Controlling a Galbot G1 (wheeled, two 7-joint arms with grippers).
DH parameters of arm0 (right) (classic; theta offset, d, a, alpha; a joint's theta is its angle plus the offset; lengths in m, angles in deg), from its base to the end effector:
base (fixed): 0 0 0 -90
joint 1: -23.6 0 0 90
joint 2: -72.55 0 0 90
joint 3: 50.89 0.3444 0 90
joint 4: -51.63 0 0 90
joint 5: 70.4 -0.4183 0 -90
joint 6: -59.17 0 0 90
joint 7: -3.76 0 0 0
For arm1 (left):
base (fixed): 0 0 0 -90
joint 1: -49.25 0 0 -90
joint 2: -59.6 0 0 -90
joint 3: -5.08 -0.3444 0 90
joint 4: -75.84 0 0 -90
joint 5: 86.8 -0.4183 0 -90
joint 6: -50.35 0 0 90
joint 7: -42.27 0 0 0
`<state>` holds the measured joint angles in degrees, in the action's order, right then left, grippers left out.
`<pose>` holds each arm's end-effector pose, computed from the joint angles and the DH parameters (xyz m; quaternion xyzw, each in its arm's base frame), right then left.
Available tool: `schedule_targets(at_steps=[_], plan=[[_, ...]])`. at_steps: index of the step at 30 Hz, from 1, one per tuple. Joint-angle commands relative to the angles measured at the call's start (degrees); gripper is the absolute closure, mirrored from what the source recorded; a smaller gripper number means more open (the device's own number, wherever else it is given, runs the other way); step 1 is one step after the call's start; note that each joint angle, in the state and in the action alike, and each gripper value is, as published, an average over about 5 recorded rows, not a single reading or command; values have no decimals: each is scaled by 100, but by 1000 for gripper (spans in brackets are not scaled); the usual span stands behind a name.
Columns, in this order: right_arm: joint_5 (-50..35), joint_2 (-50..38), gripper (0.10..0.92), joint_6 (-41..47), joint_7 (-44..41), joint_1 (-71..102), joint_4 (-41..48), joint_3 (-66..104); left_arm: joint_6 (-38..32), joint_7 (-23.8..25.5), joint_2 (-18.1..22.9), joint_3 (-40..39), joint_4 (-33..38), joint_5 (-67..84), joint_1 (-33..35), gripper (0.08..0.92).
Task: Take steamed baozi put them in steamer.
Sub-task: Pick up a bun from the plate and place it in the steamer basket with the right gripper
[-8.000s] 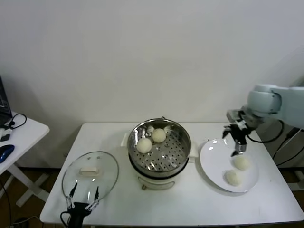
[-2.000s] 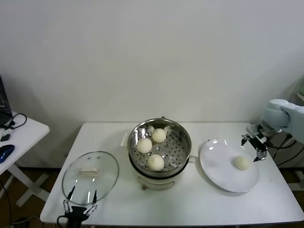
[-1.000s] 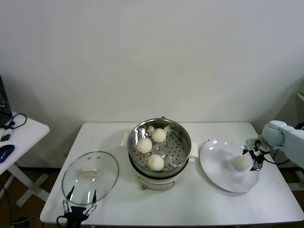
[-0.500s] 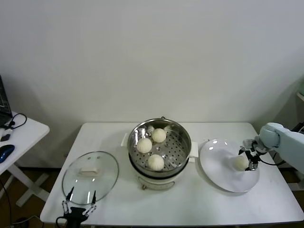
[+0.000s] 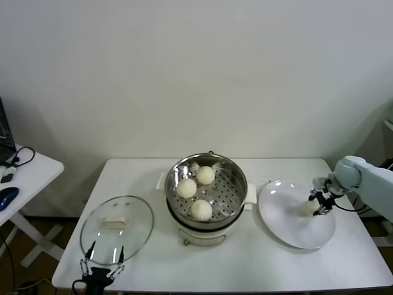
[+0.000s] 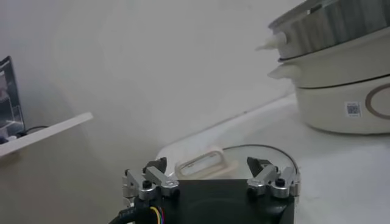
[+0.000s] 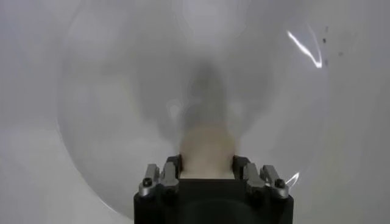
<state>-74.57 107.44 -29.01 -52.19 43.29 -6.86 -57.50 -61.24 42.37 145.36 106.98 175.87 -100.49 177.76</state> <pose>0.5630 -0.2592 -0.2451 0.4694 -0.5365 0.5364 0.4518 0.1507 0.1048 -0.4580 0.0126 -0.9782 -0.1965 0.0667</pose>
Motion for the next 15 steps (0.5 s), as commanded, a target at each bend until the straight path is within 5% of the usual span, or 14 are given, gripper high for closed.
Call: schedule_targets(at_steps=[1,8,15], plan=[[-1915,-210,454,518,-138,-3004,-1370,-2640,31,9,-7,-6,89,3,21,177],[-3490,360,427,852,-322,-5886,-2547,-4491,53,17,-22,-5,163,14,54,177],[-4454,1009,431,1221,-260,-6559,-3338,-4412,56,18,-33,-5,178,26,66,177]])
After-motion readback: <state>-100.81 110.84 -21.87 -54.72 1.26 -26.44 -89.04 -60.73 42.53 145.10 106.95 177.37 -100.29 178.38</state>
